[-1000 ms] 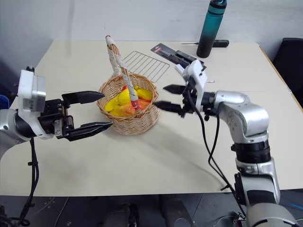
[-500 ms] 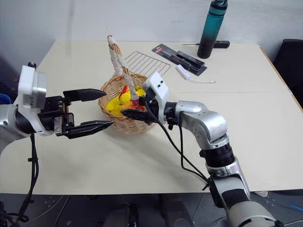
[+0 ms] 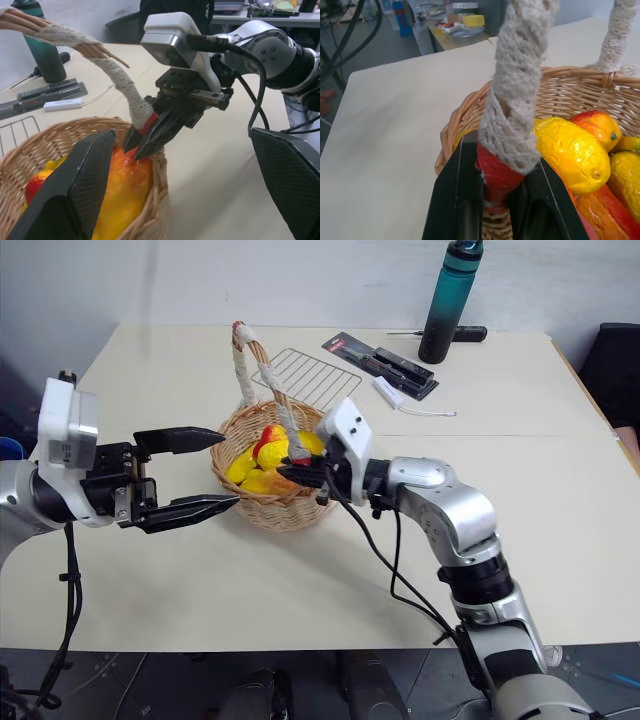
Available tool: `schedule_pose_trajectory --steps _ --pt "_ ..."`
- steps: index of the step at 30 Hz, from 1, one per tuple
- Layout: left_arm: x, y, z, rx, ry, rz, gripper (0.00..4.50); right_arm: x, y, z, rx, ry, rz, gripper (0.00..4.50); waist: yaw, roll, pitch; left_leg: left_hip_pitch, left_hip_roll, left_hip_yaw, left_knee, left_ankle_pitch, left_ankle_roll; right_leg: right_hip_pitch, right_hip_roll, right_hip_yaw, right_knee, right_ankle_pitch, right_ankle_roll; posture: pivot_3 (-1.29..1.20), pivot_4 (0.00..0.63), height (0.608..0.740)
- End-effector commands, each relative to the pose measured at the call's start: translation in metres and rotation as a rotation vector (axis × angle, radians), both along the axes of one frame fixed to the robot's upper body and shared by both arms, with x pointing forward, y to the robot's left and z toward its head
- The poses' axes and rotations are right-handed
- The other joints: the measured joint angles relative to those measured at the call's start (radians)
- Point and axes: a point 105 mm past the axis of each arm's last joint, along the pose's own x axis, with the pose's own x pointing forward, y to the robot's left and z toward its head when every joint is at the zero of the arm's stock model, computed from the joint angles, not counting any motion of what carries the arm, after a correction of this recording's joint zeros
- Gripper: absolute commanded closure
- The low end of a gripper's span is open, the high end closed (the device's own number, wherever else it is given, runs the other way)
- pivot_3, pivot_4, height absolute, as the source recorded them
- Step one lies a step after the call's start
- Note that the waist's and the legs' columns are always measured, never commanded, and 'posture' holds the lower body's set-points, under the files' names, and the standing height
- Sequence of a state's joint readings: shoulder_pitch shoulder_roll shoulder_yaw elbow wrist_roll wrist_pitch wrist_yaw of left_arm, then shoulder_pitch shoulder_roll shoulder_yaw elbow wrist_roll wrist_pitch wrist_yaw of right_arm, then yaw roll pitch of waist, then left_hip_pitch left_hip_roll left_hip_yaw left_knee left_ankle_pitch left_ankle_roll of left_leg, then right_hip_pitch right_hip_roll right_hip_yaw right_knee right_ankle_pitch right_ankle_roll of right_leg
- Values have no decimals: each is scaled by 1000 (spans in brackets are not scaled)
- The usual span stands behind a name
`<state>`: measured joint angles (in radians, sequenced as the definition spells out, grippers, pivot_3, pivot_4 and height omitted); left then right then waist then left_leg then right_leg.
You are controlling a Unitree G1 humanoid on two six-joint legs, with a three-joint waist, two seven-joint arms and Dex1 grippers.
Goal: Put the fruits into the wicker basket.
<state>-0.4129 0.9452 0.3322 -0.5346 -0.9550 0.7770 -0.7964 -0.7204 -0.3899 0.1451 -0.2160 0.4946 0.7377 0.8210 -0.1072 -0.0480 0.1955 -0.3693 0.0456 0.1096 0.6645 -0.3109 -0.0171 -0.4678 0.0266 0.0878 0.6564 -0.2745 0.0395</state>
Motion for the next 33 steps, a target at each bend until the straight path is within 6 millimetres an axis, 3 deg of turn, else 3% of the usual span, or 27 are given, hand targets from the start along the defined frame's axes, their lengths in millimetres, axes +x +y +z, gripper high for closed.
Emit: schedule_pose_trajectory --steps 1,8,10,13,16,20,22,28,33 --pt "-1 -4 6 -3 -42 -28 0 -19 -22 38 67 -140 50 4229 3 0 0 0 0 0 0 0 0 0 0 0 0 0 0 0 150 740" --pt "1 -10 6 -15 -37 -78 0 -27 -114 76 58 -194 -159 4229 24 0 0 0 0 0 0 -2 3 0 0 0 -1 0 0 0 150 740" --pt "4 -12 4 -16 -33 -91 0 -27 -153 80 61 -167 -301 4229 26 0 0 0 0 -1 0 -2 4 1 0 0 -2 0 0 0 150 740" --pt "7 -15 3 -15 -35 -107 0 -26 -193 71 39 -150 -483 4229 28 0 0 0 0 -1 0 -3 5 3 0 0 -4 0 1 0 150 740" --pt "10 -16 3 -21 -35 -119 0 -26 -212 60 47 -141 -583 4229 19 0 0 1 -1 0 0 -3 6 4 0 2 -4 1 2 0 150 740" --pt "14 -20 1 -14 -27 -139 0 -22 -231 21 -21 -78 -722 4229 17 0 0 2 -1 0 0 -1 4 4 1 2 -3 1 2 0 150 740" --pt "16 -22 2 -18 -27 -151 0 -22 -235 10 -3 -36 -740 4229 17 0 0 2 -1 0 0 0 4 4 2 2 -3 1 2 0 150 740" --pt "18 -27 6 -64 -6 -207 0 -37 -256 -4 65 60 -784 2282 24 0 0 5 -1 0 0 1 4 7 1 3 -2 1 3 0 150 740" --pt "21 -28 6 -57 1 -233 0 -73 -271 11 -55 39 -752 590 30 2 0 3 -1 -1 0 1 4 6 1 2 -2 1 3 0 150 740"
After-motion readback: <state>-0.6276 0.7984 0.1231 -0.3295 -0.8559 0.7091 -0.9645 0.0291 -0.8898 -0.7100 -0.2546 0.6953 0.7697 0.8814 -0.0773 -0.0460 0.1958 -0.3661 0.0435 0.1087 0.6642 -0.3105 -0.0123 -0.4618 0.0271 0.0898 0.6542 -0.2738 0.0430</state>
